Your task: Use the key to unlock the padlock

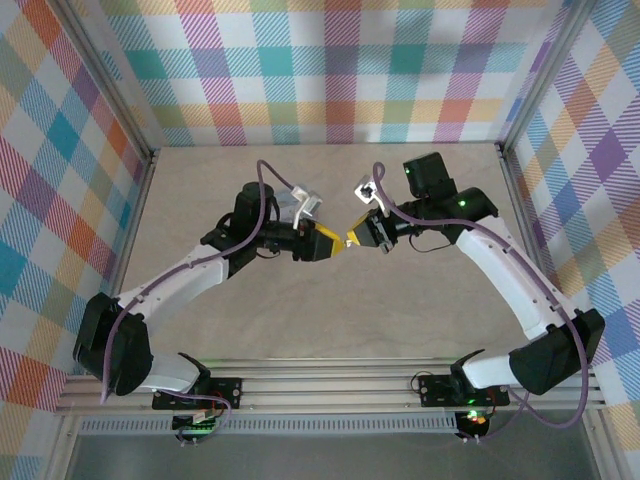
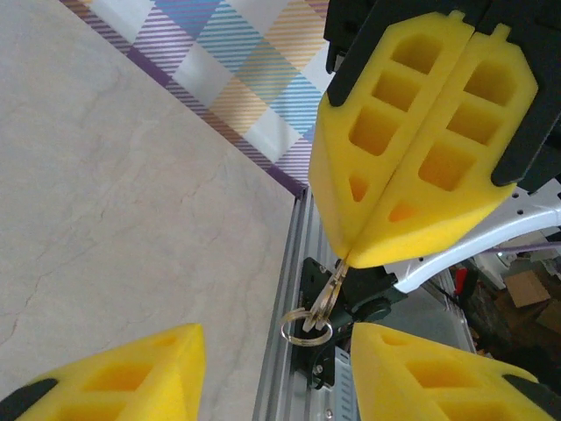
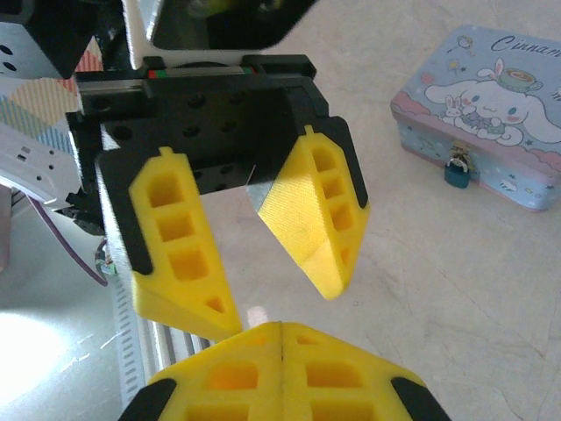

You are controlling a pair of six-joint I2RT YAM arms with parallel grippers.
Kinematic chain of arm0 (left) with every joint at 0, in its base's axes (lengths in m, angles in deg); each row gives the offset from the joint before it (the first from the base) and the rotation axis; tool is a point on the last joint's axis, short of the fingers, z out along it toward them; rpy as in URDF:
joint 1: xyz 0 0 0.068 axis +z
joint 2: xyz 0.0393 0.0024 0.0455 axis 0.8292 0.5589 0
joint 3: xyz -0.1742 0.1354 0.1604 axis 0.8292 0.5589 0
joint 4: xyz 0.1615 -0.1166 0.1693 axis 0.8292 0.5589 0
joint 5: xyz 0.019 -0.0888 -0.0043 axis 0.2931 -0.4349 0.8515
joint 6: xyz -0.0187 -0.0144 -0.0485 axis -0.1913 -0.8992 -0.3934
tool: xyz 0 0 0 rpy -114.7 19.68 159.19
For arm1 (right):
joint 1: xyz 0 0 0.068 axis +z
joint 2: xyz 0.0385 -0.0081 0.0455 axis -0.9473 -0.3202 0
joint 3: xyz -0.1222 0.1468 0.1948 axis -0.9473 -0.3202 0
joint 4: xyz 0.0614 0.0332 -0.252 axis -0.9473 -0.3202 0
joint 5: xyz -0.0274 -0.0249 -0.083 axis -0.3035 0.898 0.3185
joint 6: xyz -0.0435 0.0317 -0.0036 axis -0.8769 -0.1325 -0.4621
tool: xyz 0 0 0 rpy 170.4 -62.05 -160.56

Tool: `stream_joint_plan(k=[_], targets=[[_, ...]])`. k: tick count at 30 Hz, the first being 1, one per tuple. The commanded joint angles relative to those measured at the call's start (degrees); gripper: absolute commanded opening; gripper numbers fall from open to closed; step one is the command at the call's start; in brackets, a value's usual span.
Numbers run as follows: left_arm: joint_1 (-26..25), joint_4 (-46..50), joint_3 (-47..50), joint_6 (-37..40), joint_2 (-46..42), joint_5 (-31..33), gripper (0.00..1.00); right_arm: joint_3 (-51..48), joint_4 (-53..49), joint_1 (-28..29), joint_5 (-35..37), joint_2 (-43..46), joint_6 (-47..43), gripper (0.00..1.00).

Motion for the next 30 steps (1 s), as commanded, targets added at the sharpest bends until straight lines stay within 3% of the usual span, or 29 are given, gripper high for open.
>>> stream_joint_plan(k=[1, 7, 14, 16, 18, 21, 24, 30], targets=[[-0.71, -1.51, -1.92, 0.53, 0.31, -2.26, 0.44, -0.74, 0.26, 0.40, -3.40, 0.82, -1.43, 0.00], [-1.15, -3.04, -2.03, -0.53, 1.05, -2.90, 0.32, -1.08, 0.95, 0.40, -5.08, 0.65, -0.81, 0.00], [-1.77, -3.91, -1.93, -1.54, 1.68, -3.27, 0.00, -2.48, 3.47, 0.40, -6.54, 0.74, 1.21, 0.00], [-1.77, -4.08, -1.60, -2.17, 1.72, -2.14, 0.00, -3.30, 5.69, 0.40, -6.19, 1.08, 3.90, 0.00], [-1.76, -4.80, -0.69, -3.46, 1.63, 0.28, 0.00, -4.51, 9.04, 0.31, -5.27, 1.69, 7.82, 0.13], [-1.76, -9.23, 1.48, -6.79, 1.89, 2.47, 0.00, -6.13, 14.26, -0.26, -1.89, 2.99, 16.13, 0.43], [-1.76, -12.10, 3.37, -9.08, 2.11, 5.05, 0.00, -7.89, 18.81, -2.04, 0.37, 4.76, 24.33, 0.52], [-1.77, -13.33, 4.38, -9.45, 1.69, 6.99, 0.00, -13.79, 26.85, -4.78, 2.10, 8.52, 36.36, 0.51]])
